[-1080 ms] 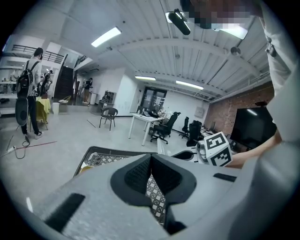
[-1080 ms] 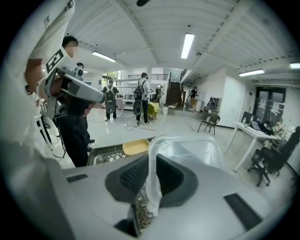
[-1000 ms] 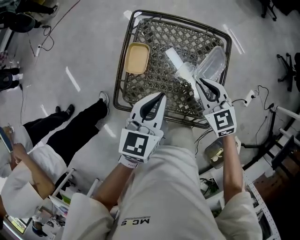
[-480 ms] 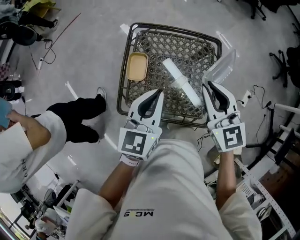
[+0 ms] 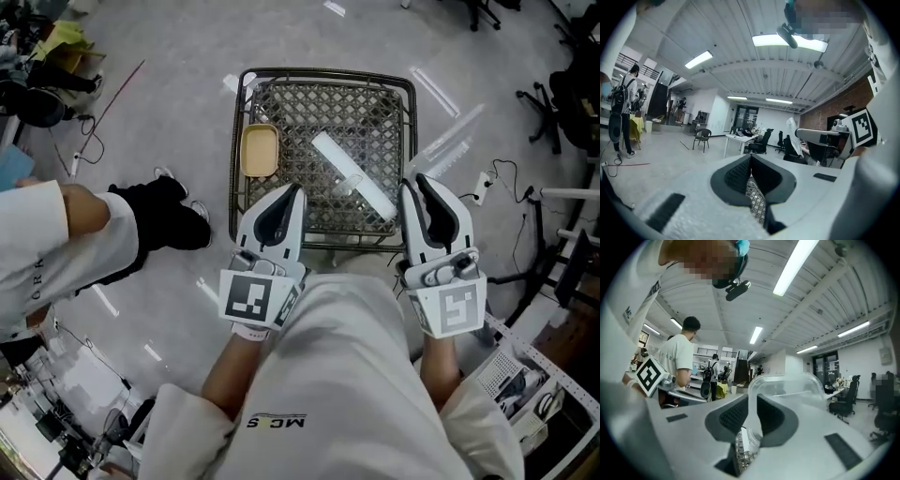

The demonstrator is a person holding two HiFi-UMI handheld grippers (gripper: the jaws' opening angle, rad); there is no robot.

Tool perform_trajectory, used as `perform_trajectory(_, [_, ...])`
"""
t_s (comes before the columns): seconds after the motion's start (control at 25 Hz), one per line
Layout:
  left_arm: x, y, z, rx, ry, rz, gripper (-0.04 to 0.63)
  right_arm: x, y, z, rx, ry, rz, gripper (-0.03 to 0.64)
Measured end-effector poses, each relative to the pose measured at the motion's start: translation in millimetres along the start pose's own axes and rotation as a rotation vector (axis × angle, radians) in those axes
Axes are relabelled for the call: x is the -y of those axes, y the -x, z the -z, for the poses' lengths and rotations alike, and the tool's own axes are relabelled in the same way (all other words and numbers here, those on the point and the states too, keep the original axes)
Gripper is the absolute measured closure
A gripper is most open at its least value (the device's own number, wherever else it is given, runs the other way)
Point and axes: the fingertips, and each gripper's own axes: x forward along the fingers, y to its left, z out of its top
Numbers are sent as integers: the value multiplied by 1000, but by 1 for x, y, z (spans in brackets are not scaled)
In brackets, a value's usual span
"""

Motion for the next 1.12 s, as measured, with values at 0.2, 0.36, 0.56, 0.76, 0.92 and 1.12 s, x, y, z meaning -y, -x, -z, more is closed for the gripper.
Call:
perform_trajectory(0.2, [1, 3, -4, 14, 2, 5, 571, 4, 9, -4, 10, -10, 62, 546])
perform_trajectory(0.36, [6, 3, -6, 14, -3, 26, 571, 6, 20, 3, -2, -20, 91, 546])
perform_trajectory(0.56, [10, 3, -8, 10, -7, 47, 571, 4, 28, 14, -29, -35, 110, 546])
perform_trajectory(0.76, [8, -4, -9, 9, -3, 61, 571, 2, 25, 21, -46, -48, 113, 546])
perform_trajectory(0.92, [3, -9, -9, 5, -7, 69, 571, 1, 19, 23, -52, -52, 113, 546])
perform_trajectory(1.12, [2, -11, -10, 6, -1, 70, 571, -1, 16, 24, -59, -49, 106, 546])
